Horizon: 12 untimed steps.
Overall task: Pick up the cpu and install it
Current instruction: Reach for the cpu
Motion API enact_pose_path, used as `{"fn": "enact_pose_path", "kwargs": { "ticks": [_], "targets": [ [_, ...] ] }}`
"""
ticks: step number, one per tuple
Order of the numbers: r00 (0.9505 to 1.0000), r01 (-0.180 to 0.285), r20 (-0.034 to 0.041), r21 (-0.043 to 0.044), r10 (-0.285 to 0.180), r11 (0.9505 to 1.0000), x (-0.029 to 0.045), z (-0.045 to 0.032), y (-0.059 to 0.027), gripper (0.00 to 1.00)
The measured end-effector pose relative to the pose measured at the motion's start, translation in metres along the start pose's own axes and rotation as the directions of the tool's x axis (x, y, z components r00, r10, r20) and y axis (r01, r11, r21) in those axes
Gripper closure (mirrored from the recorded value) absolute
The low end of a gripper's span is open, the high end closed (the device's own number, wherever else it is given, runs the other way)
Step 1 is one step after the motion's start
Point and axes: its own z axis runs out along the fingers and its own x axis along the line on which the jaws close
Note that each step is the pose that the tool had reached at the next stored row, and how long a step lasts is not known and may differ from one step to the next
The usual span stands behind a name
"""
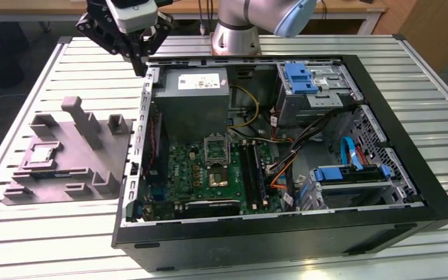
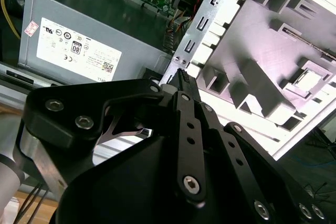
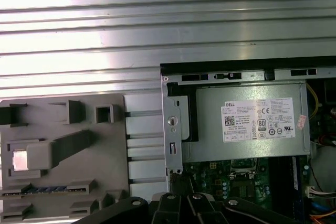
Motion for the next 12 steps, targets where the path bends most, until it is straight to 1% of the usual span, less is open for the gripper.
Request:
{"fn": "enact_pose_path", "kwargs": {
  "ticks": [5, 12],
  "targets": [
    [1.0, 0.0, 0.0001, -0.0001, 0.0, 1.0, 0.0016, 0.0, -0.0001, 0.89],
    [1.0, 0.0, 0.0001, -0.0001, 0.0, 1.0, 0.0065, 0.0, -0.0005, 0.89]
  ]
}}
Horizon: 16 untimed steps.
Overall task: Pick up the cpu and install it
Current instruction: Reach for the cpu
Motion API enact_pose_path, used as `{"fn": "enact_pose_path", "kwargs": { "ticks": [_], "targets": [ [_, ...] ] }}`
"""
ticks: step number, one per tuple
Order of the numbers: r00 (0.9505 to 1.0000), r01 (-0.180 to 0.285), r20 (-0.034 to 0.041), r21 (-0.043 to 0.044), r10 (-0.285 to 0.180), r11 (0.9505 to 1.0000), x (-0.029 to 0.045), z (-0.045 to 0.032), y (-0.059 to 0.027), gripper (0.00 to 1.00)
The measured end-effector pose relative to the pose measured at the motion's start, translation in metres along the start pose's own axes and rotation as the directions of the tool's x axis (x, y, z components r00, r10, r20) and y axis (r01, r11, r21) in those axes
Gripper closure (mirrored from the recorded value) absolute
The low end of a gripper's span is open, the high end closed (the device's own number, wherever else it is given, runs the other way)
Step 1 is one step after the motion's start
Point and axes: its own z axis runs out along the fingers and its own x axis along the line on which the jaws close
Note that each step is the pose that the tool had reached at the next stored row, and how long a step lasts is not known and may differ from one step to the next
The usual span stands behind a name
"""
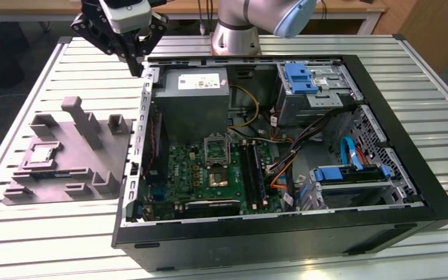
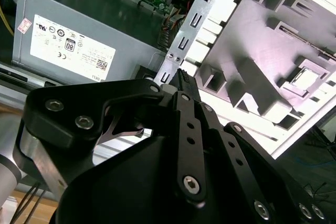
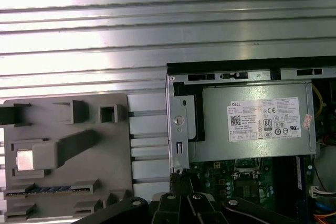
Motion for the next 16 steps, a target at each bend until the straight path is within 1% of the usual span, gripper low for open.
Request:
{"fn": "enact_pose_path", "kwargs": {
  "ticks": [7, 11, 16],
  "targets": [
    [1.0, 0.0, -0.0001, 0.0001, 0.0, 1.0, 0.0039, 0.0, -0.0003, 0.89],
    [1.0, 0.0, -0.0001, 0.0001, 0.0, 1.0, 0.0086, 0.0002, -0.0007, 0.89],
    [1.0, 0.0, -0.0001, 0.0001, 0.0, 1.0, 0.0127, 0.0004, -0.001, 0.89]
  ]
}}
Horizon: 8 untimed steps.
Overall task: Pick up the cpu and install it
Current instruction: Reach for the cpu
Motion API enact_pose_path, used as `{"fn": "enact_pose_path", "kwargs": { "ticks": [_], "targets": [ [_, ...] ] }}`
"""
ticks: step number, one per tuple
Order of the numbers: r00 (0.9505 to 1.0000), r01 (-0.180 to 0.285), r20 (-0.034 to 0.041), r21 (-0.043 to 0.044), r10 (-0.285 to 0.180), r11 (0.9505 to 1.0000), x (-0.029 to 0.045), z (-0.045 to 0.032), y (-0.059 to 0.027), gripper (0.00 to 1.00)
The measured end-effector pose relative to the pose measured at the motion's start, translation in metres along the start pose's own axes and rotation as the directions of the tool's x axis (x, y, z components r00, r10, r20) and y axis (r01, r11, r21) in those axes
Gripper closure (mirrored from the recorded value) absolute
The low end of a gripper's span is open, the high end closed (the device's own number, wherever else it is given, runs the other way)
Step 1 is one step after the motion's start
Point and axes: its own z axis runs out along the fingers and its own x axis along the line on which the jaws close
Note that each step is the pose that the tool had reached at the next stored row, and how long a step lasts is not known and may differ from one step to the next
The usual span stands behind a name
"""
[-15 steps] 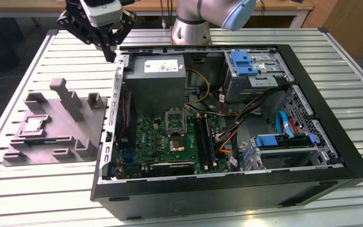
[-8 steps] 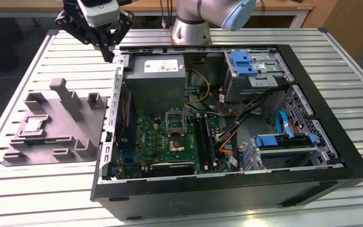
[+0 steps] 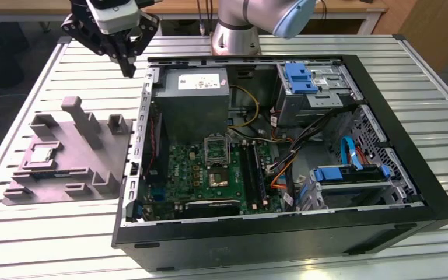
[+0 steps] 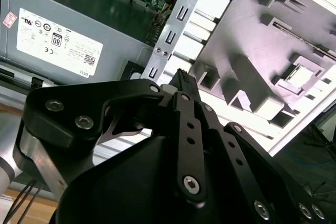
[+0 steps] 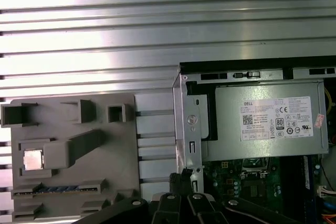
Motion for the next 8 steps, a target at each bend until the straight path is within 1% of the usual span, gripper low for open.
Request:
{"fn": "enact_pose_path", "kwargs": {
  "ticks": [8],
  "targets": [
    [1.0, 0.0, 0.0, 0.0, 0.0, 1.0, 0.0041, 0.0001, -0.0003, 0.89]
  ]
}}
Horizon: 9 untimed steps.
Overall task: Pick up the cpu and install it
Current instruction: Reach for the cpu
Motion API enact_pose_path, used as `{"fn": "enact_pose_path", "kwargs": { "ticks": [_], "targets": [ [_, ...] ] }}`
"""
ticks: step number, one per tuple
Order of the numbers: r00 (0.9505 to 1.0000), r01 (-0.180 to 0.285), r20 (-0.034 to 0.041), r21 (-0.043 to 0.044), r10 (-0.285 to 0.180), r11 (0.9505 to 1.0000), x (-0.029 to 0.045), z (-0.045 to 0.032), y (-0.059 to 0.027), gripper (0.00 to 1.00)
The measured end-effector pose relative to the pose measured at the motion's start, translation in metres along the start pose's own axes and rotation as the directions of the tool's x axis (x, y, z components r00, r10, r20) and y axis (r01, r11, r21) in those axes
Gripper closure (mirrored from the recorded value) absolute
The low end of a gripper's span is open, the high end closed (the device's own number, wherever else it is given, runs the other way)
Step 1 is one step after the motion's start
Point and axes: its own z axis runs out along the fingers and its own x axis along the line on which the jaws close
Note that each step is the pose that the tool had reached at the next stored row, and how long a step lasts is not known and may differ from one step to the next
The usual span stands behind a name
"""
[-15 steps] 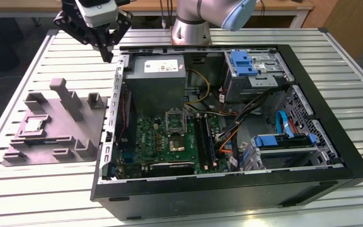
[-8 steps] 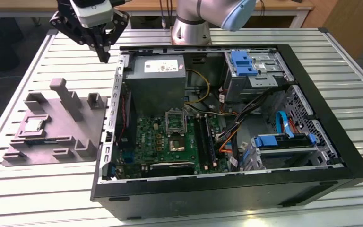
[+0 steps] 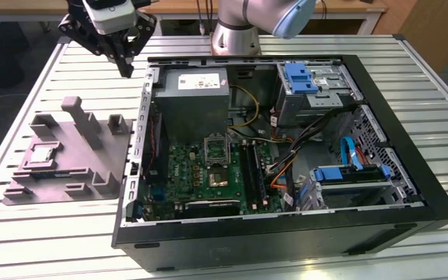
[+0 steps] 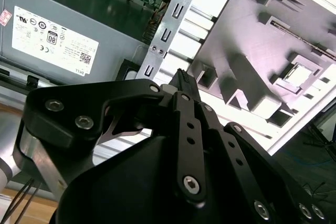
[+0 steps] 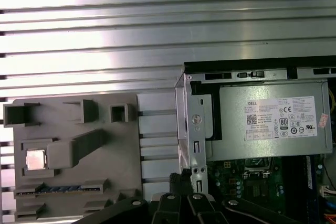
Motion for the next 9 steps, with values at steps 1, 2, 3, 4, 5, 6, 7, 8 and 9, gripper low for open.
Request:
{"fn": "enact_pose_path", "kwargs": {
  "ticks": [1, 2, 3, 4, 5, 6, 7, 8, 9],
  "targets": [
    [1.0, 0.0, 0.0, 0.0, 0.0, 1.0, 0.0006, 0.0, 0.0, 0.89],
    [1.0, 0.0, 0.0, 0.0, 0.0, 1.0, 0.0011, 0.0, -0.0001, 0.89],
    [1.0, 0.0, 0.0, 0.0, 0.0, 1.0, 0.0016, 0.0, -0.0001, 0.89],
    [1.0, 0.0, 0.0, 0.0, 0.0, 1.0, 0.002, 0.0, -0.0001, 0.89],
    [1.0, 0.0, 0.0001, 0.0, 0.0, 1.0, 0.0025, 0.0, -0.0002, 0.89],
    [1.0, 0.0, 0.0, 0.0, 0.0, 1.0, 0.003, 0.0, -0.0002, 0.89],
    [1.0, 0.0, 0.0, 0.0, 0.0, 1.0, 0.0036, 0.0, -0.0003, 0.89],
    [1.0, 0.0, 0.0, 0.0, 0.0, 1.0, 0.0042, 0.0, -0.0003, 0.89],
    [1.0, 0.0, 0.0, -0.0001, 0.0, 1.0, 0.0048, 0.0, -0.0004, 0.89]
  ]
}}
